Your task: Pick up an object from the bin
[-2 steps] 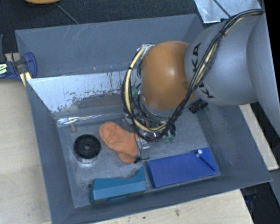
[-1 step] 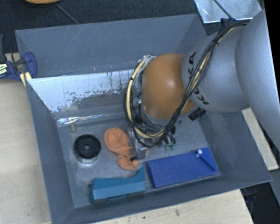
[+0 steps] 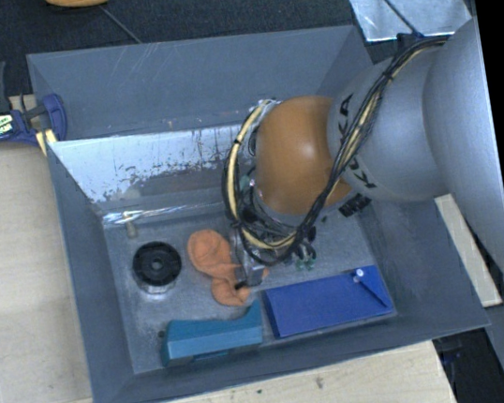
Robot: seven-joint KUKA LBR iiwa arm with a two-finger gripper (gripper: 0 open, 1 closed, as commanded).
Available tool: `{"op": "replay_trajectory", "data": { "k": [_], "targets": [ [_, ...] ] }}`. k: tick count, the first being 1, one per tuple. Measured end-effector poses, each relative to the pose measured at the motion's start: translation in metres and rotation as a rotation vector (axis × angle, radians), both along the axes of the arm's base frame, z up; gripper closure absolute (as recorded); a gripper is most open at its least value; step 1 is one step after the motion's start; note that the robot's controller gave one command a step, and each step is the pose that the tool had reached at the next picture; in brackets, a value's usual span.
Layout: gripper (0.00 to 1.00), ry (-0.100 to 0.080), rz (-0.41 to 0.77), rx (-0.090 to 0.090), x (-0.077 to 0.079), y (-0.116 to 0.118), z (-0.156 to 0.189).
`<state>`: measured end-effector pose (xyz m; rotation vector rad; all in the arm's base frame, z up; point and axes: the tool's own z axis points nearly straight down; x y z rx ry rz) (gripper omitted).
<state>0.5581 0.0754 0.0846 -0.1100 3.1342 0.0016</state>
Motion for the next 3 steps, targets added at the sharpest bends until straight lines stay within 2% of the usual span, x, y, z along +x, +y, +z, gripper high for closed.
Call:
{"op": "replay_trajectory", "data": {
  "k": [1,2,3],
  "targets": [
    [1.00,0.003,-0.016,-0.001,-0.018,-0.025,0.087],
    [1.00,0.003,-0.016,-0.001,-0.018,-0.025,0.087],
    [1.00,0.002,-0.038,-0.001,-0.038,0.001,0.209]
  ]
}}
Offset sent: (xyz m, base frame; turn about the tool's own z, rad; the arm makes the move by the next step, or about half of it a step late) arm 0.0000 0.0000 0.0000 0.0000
